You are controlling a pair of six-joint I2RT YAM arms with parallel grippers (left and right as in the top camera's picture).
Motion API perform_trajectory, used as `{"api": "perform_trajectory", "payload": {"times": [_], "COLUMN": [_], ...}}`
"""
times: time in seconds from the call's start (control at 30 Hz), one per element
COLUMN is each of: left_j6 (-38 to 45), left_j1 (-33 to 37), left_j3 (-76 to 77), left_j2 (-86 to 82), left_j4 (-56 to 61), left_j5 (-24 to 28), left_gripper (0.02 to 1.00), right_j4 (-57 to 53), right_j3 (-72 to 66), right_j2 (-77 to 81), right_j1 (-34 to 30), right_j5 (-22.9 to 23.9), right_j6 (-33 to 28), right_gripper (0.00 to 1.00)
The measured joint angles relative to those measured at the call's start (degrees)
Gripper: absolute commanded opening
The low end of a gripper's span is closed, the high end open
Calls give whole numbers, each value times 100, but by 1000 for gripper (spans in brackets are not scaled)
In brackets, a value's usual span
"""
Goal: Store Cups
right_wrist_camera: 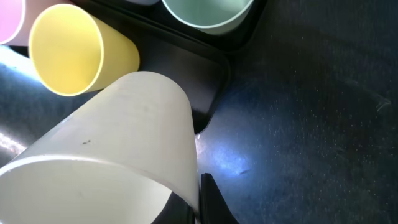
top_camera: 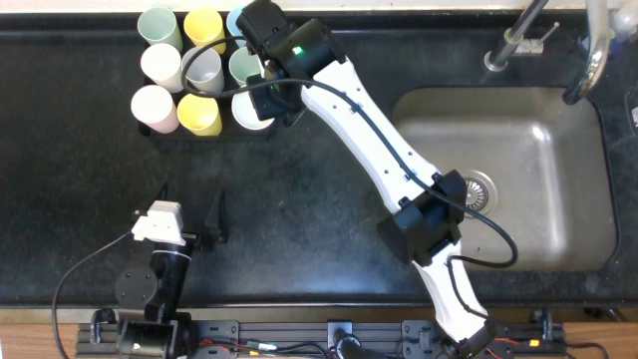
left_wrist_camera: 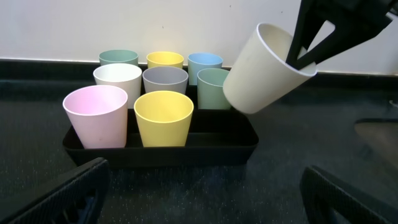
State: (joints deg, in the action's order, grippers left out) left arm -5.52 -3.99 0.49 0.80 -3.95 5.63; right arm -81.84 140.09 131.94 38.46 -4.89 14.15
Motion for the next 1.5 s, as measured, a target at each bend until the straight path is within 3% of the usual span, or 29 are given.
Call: {"api": "perform_trajectory", "payload": {"times": [1.5], "left_j6": [0], "left_j1": [0], "left_j3": [0], "left_j2": [0], "left_j4": [0], "left_j5": [0], "left_gripper": [1000], "right_j4": [293], "right_j3": [0], "right_j2": [708], "right_j1": [70], "right_j5": [278], "right_j6": [234], "right_gripper": [71]}}
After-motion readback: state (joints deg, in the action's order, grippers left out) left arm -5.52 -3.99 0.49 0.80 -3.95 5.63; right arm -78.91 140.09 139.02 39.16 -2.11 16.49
